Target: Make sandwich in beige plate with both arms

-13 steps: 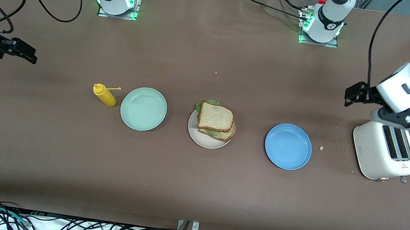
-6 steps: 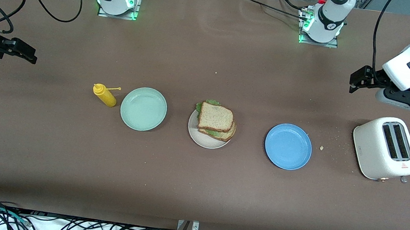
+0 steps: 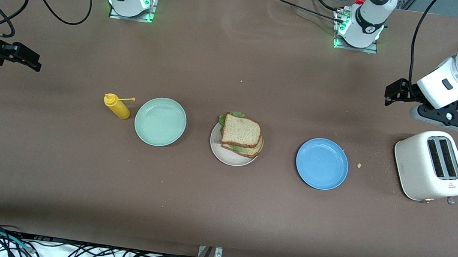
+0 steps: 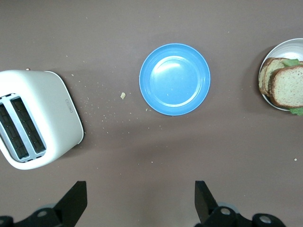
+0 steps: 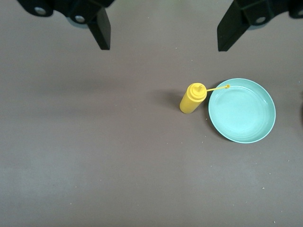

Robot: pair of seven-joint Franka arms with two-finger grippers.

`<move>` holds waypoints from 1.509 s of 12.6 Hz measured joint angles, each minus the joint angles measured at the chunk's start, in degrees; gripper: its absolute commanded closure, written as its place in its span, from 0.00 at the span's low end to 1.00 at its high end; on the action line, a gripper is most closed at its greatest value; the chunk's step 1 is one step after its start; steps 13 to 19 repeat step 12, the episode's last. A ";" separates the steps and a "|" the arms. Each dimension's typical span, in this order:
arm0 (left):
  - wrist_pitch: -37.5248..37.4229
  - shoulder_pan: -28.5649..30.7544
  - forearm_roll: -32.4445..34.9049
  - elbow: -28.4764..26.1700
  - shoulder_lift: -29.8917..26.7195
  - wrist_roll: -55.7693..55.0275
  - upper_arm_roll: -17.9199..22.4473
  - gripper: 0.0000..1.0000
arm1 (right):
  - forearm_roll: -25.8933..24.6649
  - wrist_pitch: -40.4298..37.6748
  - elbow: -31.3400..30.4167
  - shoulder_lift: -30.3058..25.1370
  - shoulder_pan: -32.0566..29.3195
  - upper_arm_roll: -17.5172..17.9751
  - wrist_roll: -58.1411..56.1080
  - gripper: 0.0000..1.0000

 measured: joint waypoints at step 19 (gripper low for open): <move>-1.45 -0.21 0.00 0.16 -6.42 -0.02 0.02 0.00 | 0.00 0.07 0.00 0.00 0.00 0.00 0.01 0.00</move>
